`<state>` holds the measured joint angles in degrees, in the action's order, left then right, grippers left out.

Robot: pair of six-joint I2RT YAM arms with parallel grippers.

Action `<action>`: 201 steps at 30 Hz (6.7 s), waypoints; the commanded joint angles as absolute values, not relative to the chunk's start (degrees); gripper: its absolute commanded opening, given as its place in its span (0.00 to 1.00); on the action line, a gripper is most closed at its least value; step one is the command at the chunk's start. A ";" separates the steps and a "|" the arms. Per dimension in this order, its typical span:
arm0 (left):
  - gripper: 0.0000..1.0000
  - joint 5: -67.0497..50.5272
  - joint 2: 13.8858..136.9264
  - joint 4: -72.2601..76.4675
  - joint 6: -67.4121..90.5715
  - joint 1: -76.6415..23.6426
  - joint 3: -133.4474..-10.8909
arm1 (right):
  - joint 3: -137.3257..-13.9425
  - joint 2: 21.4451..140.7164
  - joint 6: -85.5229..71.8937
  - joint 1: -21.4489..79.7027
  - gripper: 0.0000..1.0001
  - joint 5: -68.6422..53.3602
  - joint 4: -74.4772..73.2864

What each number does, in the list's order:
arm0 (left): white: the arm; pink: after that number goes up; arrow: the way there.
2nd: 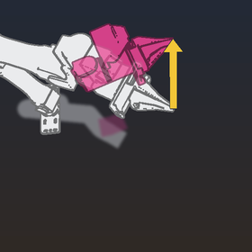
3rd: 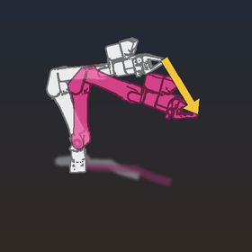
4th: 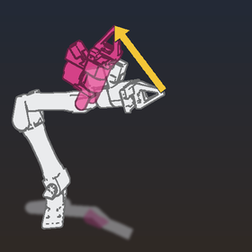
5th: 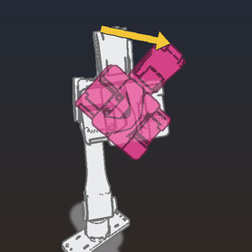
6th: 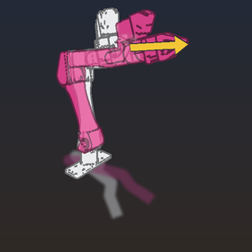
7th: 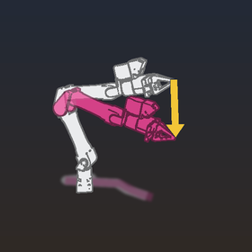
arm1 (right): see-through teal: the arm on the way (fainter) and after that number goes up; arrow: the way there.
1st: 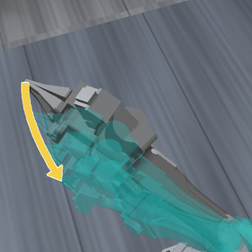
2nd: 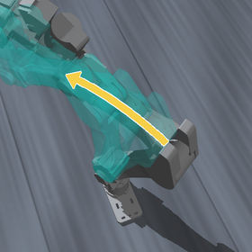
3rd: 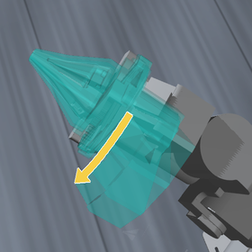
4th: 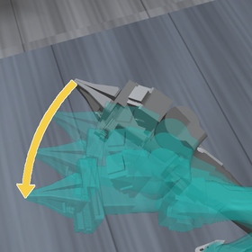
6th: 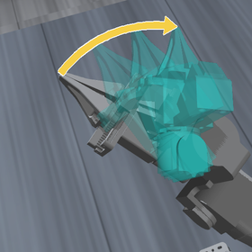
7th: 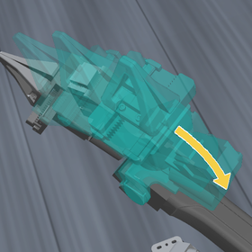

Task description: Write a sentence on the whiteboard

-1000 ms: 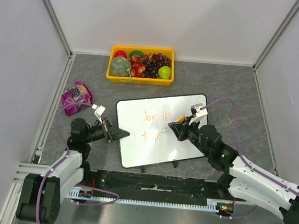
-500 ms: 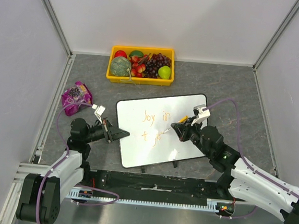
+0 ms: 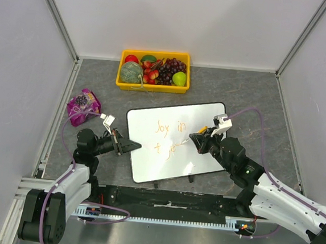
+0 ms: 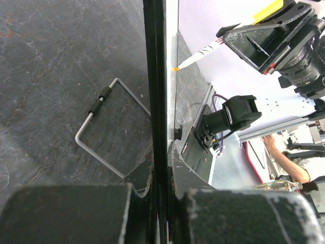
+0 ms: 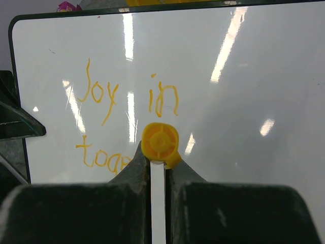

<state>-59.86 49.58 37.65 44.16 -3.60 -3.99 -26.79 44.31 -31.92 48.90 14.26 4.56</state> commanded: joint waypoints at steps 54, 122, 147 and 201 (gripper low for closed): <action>0.02 -59.85 49.57 38.41 38.76 -3.60 -2.72 | -26.89 43.24 -31.82 48.43 0.00 16.08 0.88; 0.02 -59.77 49.75 38.58 38.76 -3.60 -2.72 | -27.42 44.03 -30.76 47.99 0.00 17.75 2.63; 0.02 -59.77 49.75 38.58 38.76 -3.60 -2.72 | -26.19 42.54 -29.27 47.81 0.00 18.29 -1.84; 0.02 -59.85 49.92 38.67 38.85 -3.60 -2.72 | -27.33 40.17 -28.74 47.81 0.00 17.66 -0.88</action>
<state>-59.77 49.60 37.91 44.51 -3.60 -3.79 -27.57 41.10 -28.93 48.10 15.42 -3.29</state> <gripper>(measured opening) 0.083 0.080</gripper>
